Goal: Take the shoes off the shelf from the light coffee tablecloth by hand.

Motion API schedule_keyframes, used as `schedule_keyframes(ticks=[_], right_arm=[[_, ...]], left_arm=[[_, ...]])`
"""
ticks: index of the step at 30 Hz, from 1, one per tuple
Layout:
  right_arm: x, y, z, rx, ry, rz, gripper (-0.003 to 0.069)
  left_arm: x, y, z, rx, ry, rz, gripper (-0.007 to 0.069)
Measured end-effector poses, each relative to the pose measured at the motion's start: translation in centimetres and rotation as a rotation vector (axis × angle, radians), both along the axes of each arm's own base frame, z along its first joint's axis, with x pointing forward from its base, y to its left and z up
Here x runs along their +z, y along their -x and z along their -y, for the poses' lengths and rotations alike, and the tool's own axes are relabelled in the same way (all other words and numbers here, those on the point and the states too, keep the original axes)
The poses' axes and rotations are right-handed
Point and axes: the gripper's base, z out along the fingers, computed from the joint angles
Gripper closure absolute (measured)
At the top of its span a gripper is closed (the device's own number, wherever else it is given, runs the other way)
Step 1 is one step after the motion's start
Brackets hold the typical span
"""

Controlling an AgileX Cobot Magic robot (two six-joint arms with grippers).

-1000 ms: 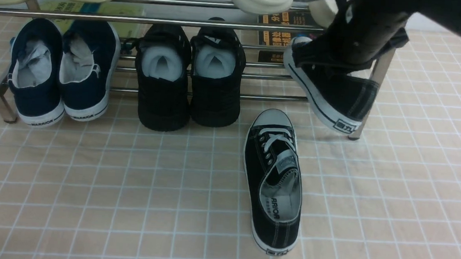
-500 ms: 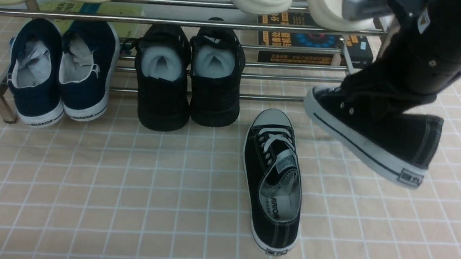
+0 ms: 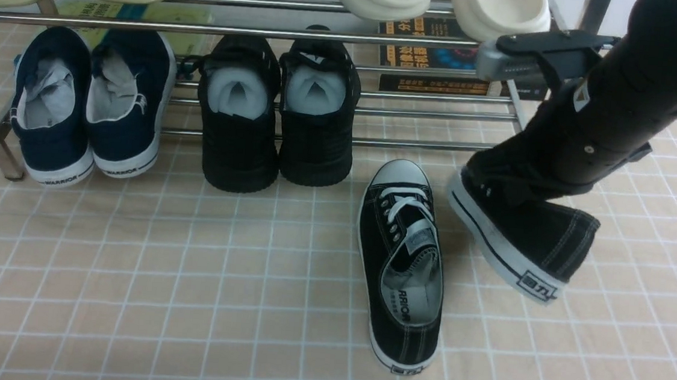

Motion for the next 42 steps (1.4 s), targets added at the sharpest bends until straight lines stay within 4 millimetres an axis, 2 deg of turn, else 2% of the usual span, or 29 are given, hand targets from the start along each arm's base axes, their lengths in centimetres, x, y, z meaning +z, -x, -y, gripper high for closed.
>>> schedule_keyframes(ticks=[5,10,16,21,29,34,36,42], right_arm=[[-0.7,-0.8,-0.3,0.0,-0.008,0.027,0.0652],[-3.2,-2.1,-1.0,0.005,0.027,-0.004,0.0648],[-5.5,-2.6,-1.4,0.019,0.061,-0.083,0.0645],[-5.8,-2.6,-1.3,0.059,0.101,-0.107,0.0642],[-5.6,-2.5,-0.3,0.164,0.266,-0.125,0.0638],[-6.1,-2.5,-0.6,0.163,0.246,-0.141,0.0634],[-6.5,-2.6,-0.8,0.16,0.227,-0.161,0.0633],[-9.4,-3.0,-2.0,0.142,0.157,-0.263,0.0631]], left_arm=[[0.0,0.0,0.0,0.0,0.0,0.0,0.0383],[0.0,0.0,0.0,0.0,0.0,0.0,0.0383],[0.0,0.0,0.0,0.0,0.0,0.0,0.0383],[0.0,0.0,0.0,0.0,0.0,0.0,0.0382],[0.0,0.0,0.0,0.0,0.0,0.0,0.0382],[0.0,0.0,0.0,0.0,0.0,0.0,0.0382],[0.0,0.0,0.0,0.0,0.0,0.0,0.0382],[0.0,0.0,0.0,0.0,0.0,0.0,0.0382]])
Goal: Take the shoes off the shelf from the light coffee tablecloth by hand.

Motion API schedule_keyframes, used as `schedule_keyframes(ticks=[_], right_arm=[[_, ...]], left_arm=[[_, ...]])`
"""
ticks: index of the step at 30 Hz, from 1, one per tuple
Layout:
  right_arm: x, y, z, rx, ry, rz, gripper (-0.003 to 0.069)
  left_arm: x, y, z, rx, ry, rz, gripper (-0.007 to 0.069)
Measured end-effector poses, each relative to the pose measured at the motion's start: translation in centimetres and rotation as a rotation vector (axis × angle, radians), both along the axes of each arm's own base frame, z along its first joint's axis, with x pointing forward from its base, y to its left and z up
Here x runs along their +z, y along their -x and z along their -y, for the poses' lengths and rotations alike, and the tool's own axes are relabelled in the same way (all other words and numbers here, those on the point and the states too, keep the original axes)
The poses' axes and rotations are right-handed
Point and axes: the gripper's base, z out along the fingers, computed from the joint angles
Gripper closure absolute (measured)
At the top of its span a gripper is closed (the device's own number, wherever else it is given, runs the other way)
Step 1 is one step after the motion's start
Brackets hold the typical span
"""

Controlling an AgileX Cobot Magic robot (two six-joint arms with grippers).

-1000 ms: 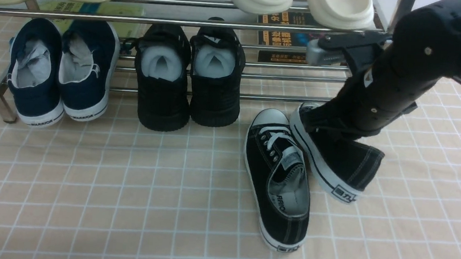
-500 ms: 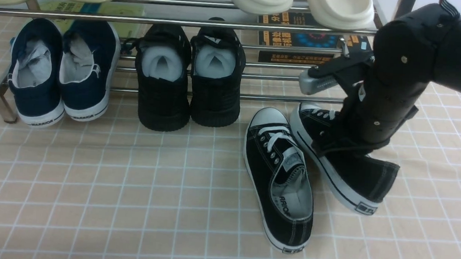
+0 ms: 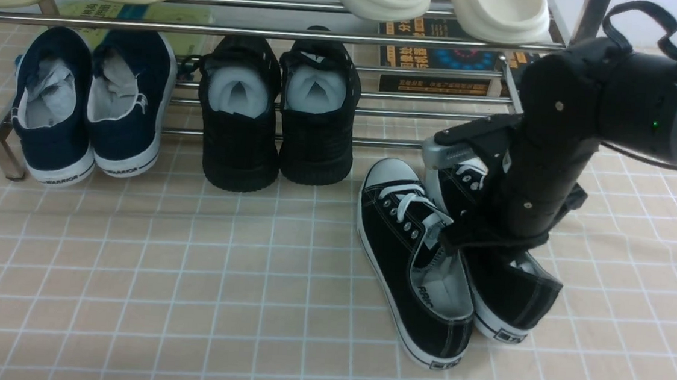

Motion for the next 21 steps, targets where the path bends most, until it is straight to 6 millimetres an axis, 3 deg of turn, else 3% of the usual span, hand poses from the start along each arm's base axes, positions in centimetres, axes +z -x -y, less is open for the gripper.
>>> schedule_keyframes(ticks=[5,14,16,21], right_arm=[[-1.0,-0.3,-0.3,-0.038,-0.052,-0.05,0.0626],[-1.0,-0.4,-0.8,-0.066,-0.132,-0.075,0.0585],[-1.0,-0.3,-1.0,-0.076,-0.136,-0.074,0.0559],[-0.8,-0.3,-1.3,-0.08,-0.135,-0.076,0.0385]], left_arm=[[0.0,0.0,0.0,0.0,0.0,0.0,0.0382],[0.0,0.0,0.0,0.0,0.0,0.0,0.0382],[0.0,0.0,0.0,0.0,0.0,0.0,0.0382],[0.0,0.0,0.0,0.0,0.0,0.0,0.0382]])
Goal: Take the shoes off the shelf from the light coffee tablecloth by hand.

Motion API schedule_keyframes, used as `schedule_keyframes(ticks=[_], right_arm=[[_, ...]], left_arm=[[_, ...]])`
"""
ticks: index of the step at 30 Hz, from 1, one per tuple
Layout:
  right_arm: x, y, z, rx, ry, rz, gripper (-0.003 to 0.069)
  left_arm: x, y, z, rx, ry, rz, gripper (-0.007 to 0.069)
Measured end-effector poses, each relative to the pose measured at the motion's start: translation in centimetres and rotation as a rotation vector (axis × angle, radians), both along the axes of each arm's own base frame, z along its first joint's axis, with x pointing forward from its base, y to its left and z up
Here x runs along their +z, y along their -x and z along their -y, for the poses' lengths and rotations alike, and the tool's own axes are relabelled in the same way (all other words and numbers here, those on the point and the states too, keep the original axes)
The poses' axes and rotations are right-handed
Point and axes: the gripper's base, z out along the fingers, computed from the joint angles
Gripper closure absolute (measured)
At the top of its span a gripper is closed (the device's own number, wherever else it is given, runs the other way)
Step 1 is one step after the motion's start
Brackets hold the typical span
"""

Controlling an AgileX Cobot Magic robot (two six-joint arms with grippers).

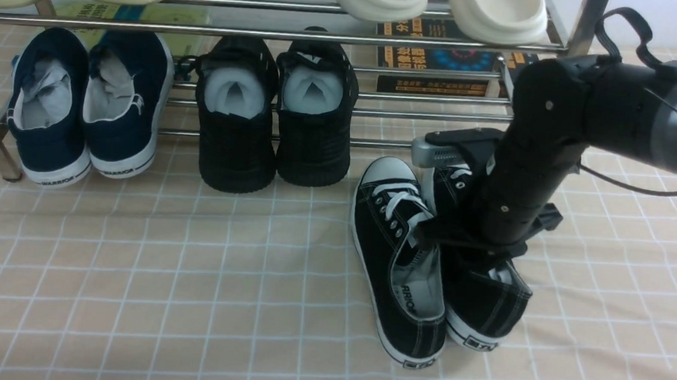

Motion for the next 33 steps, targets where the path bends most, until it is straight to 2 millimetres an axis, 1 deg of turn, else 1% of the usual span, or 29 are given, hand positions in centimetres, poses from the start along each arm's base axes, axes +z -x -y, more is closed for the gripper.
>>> schedule_keyframes(ticks=[2,3,4,5,7,8,10,12,13,14,17,19,20,21,23,25,29,33], right_arm=[[0.5,-0.1,-0.1,0.005,0.005,-0.019,0.031],[0.6,-0.2,-0.2,0.005,0.002,-0.016,0.0303],[1.0,-0.1,-0.3,0.003,-0.013,-0.041,0.0273],[2.1,0.2,-1.3,0.005,-0.069,-0.087,0.0219],[3.4,0.2,-1.7,0.026,-0.077,-0.089,0.0172],[3.8,0.2,-1.7,0.029,-0.079,-0.079,0.0162],[5.3,0.4,-1.3,0.039,-0.07,-0.035,0.0151],[6.7,0.7,-0.9,0.046,-0.065,0.006,0.0151],[7.0,0.8,-0.8,0.048,-0.06,0.02,0.0151],[8.6,1.2,-0.3,0.05,-0.063,0.068,0.0155],[11.3,2.3,0.6,0.053,-0.079,0.14,0.0168],[11.9,2.6,0.7,0.055,-0.083,0.155,0.0174],[13.0,3.2,1.1,0.067,-0.084,0.188,0.0184],[13.6,3.5,1.4,0.073,-0.081,0.208,0.0192],[14.4,4.1,1.9,0.074,-0.076,0.234,0.0201],[15.6,5.3,2.9,0.077,-0.06,0.277,0.0223],[17.3,8.2,5.2,0.077,-0.016,0.348,0.0292],[19.7,12.6,8.3,0.067,0.003,0.456,0.0445]], left_arm=[[0.0,0.0,0.0,0.0,0.0,0.0,0.0382],[0.0,0.0,0.0,0.0,0.0,0.0,0.0382],[0.0,0.0,0.0,0.0,0.0,0.0,0.0382],[0.0,0.0,0.0,0.0,0.0,0.0,0.0382],[0.0,0.0,0.0,0.0,0.0,0.0,0.0382],[0.0,0.0,0.0,0.0,0.001,0.0,0.0382],[0.0,0.0,0.0,0.0,0.001,0.0,0.0382],[0.0,0.0,0.0,0.0,0.001,0.0,0.0382],[0.0,0.0,0.0,0.0,0.001,0.0,0.0382],[0.0,0.0,0.0,0.0,0.0,0.0,0.0382],[0.0,0.0,0.0,0.0,0.0,0.0,0.0382],[0.0,0.0,0.0,0.0,0.0,0.0,0.0383],[0.0,0.0,0.0,0.0,0.0,0.0,0.0383],[0.0,0.0,0.0,0.0,0.0,0.0,0.0383],[0.0,0.0,0.0,0.0,0.0,0.0,0.0383],[0.0,0.0,0.0,0.0,0.0,0.0,0.0385],[0.0,0.0,0.0,0.0,0.0,0.0,0.0385],[0.0,0.0,0.0,0.0,0.0,0.0,0.0385]])
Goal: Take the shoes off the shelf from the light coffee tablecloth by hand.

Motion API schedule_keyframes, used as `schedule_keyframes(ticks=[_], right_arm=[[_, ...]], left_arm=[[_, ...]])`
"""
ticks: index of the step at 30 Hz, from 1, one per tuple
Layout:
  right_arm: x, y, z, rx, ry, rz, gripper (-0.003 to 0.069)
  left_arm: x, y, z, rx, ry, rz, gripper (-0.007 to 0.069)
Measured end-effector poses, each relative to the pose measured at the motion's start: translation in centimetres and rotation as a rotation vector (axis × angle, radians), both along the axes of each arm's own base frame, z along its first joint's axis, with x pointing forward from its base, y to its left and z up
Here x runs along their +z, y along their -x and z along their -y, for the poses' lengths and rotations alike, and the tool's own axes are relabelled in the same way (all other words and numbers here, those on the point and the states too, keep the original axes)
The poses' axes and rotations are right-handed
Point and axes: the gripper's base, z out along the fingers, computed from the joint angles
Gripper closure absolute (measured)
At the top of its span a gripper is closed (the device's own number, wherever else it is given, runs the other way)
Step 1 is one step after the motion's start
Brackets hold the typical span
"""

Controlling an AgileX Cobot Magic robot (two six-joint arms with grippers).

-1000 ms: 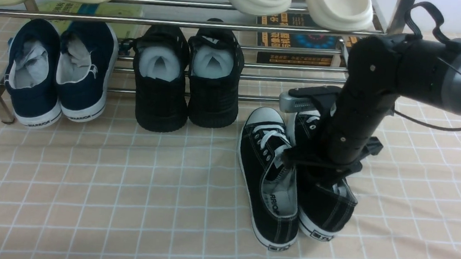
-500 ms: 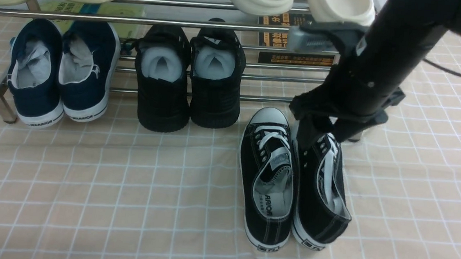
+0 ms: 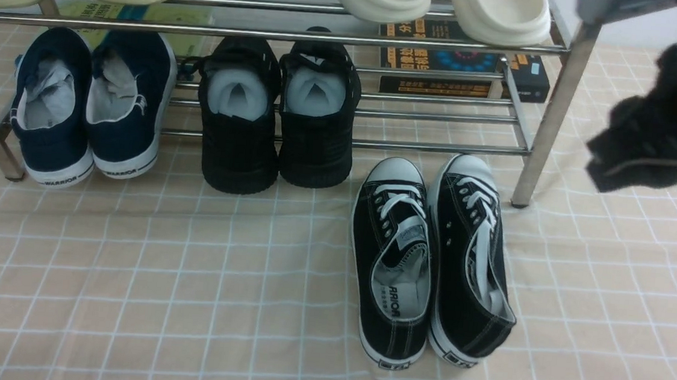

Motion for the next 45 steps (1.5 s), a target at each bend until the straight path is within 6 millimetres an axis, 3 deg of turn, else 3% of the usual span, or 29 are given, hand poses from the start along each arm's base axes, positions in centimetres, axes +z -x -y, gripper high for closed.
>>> schedule_keyframes(ticks=[3,6,7,10,11,13,17,23,33,45], right_arm=[[1.8,3.8,2.5,-0.013,-0.018,0.097,0.0586],[2.7,6.7,4.2,-0.02,-0.045,0.166,0.0653],[2.9,9.1,5.5,-0.026,-0.069,0.207,0.0672],[2.0,12.1,7.2,-0.031,-0.098,0.249,0.0673],[0.9,14.1,8.3,-0.029,-0.143,0.317,0.0673],[-0.9,15.4,8.8,-0.023,-0.224,0.421,0.0673],[-5.8,16.0,8.6,-0.01,-0.372,0.532,0.0673],[-10.3,14.5,7.7,-0.027,-0.465,0.606,0.067],[-13.3,14.0,7.4,-0.036,-0.451,0.585,0.0666],[-13.6,14.0,7.4,-0.036,-0.444,0.569,0.0656]], left_arm=[[0.0,0.0,0.0,0.0,0.0,0.0,0.0384],[0.0,0.0,0.0,0.0,0.0,0.0,0.0384],[0.0,0.0,0.0,0.0,0.0,0.0,0.0383],[0.0,0.0,0.0,0.0,0.0,0.0,0.0383],[0.0,0.0,0.0,0.0,0.0,0.0,0.0383],[0.0,0.0,0.0,0.0,0.0,0.0,0.0383],[0.0,0.0,0.0,0.0,0.0,0.0,0.0383],[0.0,0.0,0.0,0.0,0.0,0.0,0.0383],[0.0,0.0,0.0,0.0,0.0,0.0,0.0383],[0.0,0.0,0.0,0.0,0.0,0.0,0.0383]])
